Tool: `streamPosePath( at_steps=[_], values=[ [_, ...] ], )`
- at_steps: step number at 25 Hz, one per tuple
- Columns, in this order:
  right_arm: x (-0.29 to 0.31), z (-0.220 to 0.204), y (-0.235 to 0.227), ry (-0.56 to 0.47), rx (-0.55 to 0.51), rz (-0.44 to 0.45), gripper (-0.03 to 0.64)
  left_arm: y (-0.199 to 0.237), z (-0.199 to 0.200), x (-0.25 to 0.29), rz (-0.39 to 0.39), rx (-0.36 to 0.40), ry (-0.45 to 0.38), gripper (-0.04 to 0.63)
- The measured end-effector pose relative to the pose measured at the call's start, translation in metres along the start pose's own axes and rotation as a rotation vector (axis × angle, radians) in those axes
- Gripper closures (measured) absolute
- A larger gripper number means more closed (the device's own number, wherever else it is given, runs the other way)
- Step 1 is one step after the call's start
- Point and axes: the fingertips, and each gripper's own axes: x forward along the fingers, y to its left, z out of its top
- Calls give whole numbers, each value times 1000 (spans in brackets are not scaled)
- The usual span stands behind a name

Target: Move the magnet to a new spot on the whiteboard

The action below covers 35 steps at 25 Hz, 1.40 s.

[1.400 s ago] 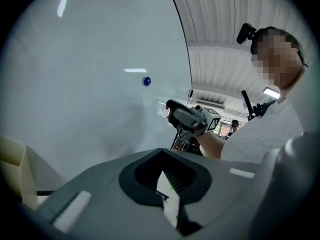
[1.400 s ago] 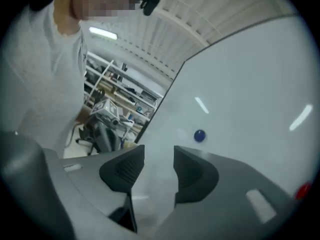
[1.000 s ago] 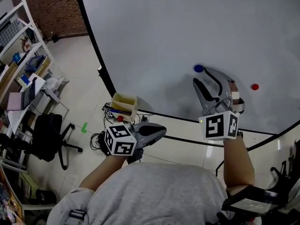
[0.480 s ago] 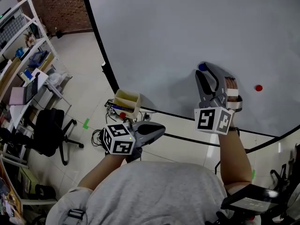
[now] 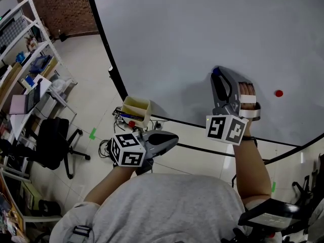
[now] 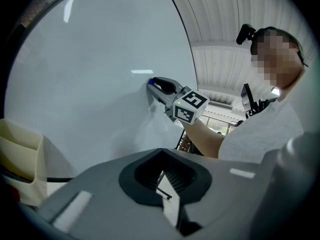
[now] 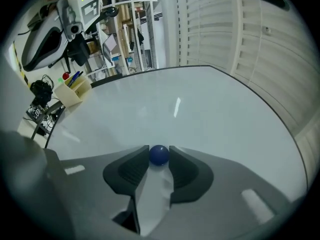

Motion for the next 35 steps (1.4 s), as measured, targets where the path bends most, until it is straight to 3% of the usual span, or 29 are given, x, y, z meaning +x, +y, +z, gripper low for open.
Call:
streamPosePath(
  at_steps=[7,12,19,24,29,32,35],
  values=[
    [0,1,-4,13,47,63,492,2,4,1,-4,2,-5,612],
    [-8,6,-9,-9,155,148,491,3,4,3,-14,2,-4,612],
    [-57,15,27,-83,441,456,489,5,10,9,-26,32,-9,612],
    [-99,0,89,-38,629,665,489,9,19,8,-22,70,-15,612],
    [-135,-17,145,28,865,793,489,13,18,13,17,129,14,612],
    [-151,-22,162,52,968,825,489,10,9,19,34,196,83,612],
    [-156,-21,172,52,1047,848,489,11,-1,24,18,205,125,612]
  ],
)
